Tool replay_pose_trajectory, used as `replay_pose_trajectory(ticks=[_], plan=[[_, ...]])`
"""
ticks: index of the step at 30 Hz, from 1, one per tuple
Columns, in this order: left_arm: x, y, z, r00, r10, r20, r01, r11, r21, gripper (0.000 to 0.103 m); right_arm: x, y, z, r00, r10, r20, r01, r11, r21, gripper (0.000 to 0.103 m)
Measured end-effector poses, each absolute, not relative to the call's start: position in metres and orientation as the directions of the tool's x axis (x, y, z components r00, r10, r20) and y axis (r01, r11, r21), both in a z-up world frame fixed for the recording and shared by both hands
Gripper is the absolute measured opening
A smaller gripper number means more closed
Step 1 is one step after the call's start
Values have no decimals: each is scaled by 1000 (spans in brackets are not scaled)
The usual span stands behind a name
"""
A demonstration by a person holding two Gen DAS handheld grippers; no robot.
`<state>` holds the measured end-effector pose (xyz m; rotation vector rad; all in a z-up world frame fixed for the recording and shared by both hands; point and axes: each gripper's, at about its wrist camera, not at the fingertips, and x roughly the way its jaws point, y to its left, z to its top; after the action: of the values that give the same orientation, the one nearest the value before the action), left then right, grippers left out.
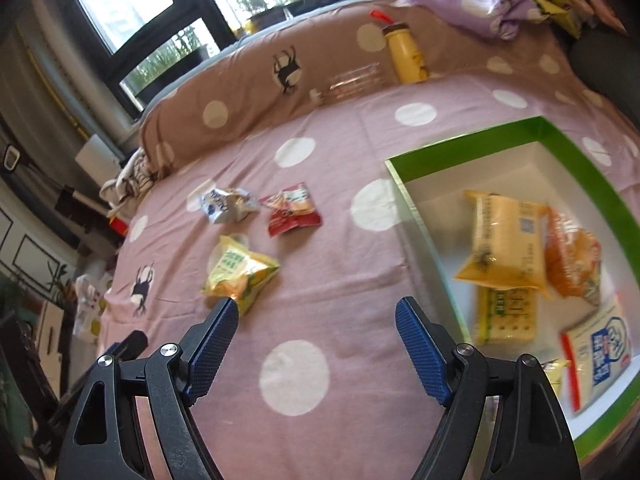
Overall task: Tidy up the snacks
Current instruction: 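Move the right gripper to the white peanut pack on the bedspread, then grasp the white peanut pack with the right gripper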
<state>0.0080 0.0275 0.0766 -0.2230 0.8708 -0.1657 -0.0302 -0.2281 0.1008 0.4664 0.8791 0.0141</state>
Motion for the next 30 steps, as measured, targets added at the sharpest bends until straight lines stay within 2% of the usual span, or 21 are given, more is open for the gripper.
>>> replay_pose_trajectory(ticks=[3,5,8,15,21,24,26,27,29,30], plan=[[14,37,72,628,-201,-752,12,968,-250,88,-6,-213,109,624,225,-748,167,897,409,83],[17,44,70,620,-205,-758,-7,964,-267,88,21,-192,118,615,247,-749,94,920,381,90],[18,53,68,616,-201,-762,-35,959,-281,88,63,-168,120,562,278,-779,28,935,354,90],[20,64,67,603,-192,-774,-62,956,-286,88,156,-108,101,481,203,-853,-80,979,188,90],[20,72,68,603,-209,-770,-63,949,-308,88,207,-102,69,362,266,-894,-83,964,253,90],[20,71,69,600,-231,-766,-53,944,-326,88,216,-99,56,339,241,-909,-90,970,224,90],[20,70,70,600,-242,-762,-45,941,-334,88,221,-97,45,319,216,-923,-92,976,197,82],[20,70,70,600,-246,-761,-41,941,-336,88,221,-96,39,301,209,-930,-93,978,189,70],[20,69,71,599,-248,-762,-35,942,-335,88,221,-97,37,323,224,-919,-86,974,208,69],[20,69,71,598,-248,-762,-34,942,-334,88,218,-98,38,337,227,-914,-83,974,211,64]])
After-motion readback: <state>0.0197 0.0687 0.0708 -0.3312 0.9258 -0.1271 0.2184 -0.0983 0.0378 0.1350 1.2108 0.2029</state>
